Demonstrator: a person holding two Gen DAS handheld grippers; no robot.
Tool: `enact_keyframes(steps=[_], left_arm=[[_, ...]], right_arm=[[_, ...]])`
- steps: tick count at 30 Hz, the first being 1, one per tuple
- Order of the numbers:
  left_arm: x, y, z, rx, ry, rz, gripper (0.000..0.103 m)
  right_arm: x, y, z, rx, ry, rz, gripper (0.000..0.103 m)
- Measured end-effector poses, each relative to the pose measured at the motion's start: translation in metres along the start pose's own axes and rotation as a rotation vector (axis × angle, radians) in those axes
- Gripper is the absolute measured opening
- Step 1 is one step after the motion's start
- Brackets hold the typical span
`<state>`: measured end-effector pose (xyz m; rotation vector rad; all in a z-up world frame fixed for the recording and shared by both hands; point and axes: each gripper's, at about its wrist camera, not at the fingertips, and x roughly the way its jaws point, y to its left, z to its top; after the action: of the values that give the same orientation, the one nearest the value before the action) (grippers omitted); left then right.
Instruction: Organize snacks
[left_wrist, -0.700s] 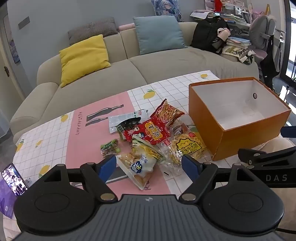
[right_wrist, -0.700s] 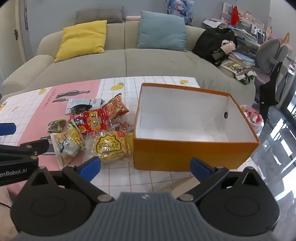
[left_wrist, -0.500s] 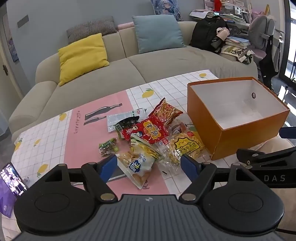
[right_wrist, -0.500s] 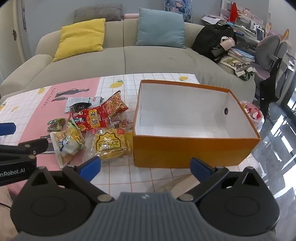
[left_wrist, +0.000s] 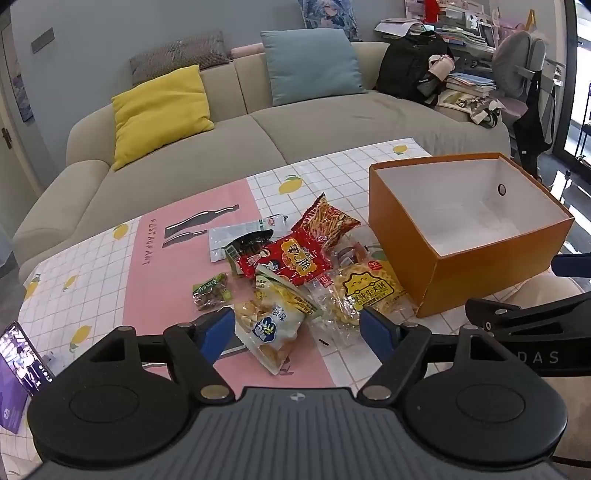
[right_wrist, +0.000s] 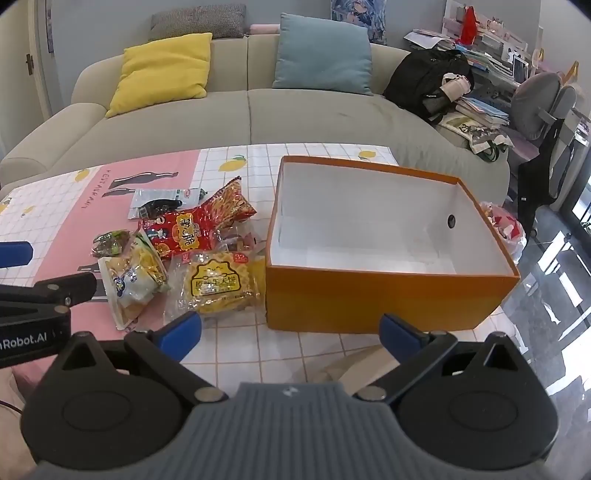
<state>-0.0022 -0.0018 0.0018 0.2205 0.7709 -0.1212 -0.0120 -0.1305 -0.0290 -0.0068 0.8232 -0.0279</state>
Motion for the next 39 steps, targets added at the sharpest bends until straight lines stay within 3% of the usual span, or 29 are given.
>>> enact_keyframes(steps=[39], left_arm=[[-0.0006, 0.0012, 0.0018, -0.013, 0.004, -0.007, 0.089]], right_arm=[[-0.0002, -0.0004, 0.0019, -0.017, 0.008, -0.052, 0.1]])
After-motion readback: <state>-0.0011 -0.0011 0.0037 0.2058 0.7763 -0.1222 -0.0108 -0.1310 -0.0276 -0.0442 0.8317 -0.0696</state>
